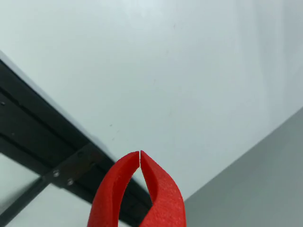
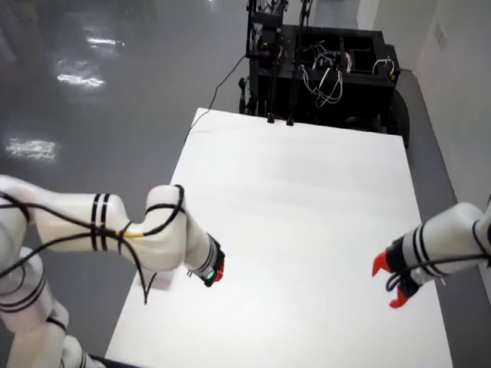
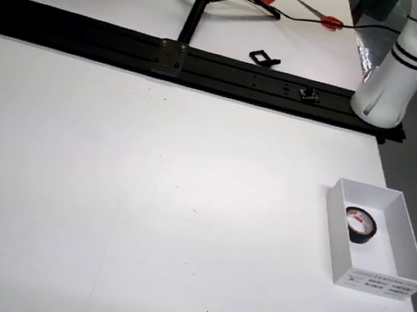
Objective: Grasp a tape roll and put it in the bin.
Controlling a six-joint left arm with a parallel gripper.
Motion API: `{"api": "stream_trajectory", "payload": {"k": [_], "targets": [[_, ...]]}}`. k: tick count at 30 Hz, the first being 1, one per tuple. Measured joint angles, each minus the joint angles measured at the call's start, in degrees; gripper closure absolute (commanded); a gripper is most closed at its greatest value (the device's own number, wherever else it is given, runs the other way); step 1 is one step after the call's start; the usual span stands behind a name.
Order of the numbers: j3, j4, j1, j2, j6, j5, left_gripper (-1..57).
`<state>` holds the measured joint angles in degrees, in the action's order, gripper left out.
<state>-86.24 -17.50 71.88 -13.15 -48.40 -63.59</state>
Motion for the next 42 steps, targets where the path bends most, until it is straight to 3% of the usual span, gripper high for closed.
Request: {"api": "stream_trajectory", "payload": {"k": [11,17,34,42], "targets": [[0.1,8.1,4.4,4.9,11.7,0.2,56.9],[0.1,10.7,4.7,6.4,14.9,-0.4,56.9],[0.1,13.6,4.5,8.0,17.3,-2.6,56.7],[0.1,13.9,0.5,8.1,21.4,-0.7,56.7]]}}
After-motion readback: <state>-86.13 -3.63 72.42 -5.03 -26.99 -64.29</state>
